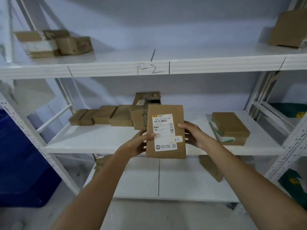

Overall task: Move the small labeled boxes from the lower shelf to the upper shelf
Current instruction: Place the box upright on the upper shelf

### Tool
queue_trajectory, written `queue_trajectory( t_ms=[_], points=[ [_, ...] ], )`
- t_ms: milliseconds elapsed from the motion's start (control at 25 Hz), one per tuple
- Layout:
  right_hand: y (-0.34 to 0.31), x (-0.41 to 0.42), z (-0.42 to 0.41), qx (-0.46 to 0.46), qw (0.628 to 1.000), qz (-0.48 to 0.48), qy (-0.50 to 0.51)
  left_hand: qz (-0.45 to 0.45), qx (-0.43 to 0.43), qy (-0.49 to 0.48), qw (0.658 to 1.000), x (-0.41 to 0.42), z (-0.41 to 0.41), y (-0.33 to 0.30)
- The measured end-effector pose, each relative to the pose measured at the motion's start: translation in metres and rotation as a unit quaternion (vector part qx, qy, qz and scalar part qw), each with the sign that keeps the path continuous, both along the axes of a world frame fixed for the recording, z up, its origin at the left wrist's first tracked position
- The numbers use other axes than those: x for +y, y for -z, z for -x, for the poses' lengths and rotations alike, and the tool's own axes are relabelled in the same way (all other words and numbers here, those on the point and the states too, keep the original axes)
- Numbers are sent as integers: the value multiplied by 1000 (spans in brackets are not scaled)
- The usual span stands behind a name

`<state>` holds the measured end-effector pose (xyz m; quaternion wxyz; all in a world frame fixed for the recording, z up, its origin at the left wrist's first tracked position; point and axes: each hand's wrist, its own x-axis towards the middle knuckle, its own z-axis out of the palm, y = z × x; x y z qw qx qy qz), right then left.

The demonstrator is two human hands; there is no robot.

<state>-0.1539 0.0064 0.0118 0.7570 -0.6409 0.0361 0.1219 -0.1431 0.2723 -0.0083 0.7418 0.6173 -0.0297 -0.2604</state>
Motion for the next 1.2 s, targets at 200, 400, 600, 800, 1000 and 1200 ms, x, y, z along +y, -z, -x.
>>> queue_trajectory(
  t_ms=[200, 400, 600, 800, 1000, 1200],
  points=[
    [-41, 67, 28, -36, 999, -1, 7, 10, -37, -1, 999, 71, 23, -40],
    [-116, 90, 14, -114, 993, 15, -10, 41, -111, 4, 993, 96, 5, -109],
    [-215, 92, -20, -216, 976, 11, -8, 47, -218, -8, 975, 101, -41, -207],
    [-297, 93, -63, -266, 964, 17, -3, 43, -289, 15, 956, 97, -94, -291],
    [-333, 101, -109, -281, 959, 32, -4, 10, -319, 46, 946, 108, -141, -333],
    [-340, 99, -141, -304, 952, 41, 15, -6, -309, 82, 947, 101, -184, -334]
  ],
)
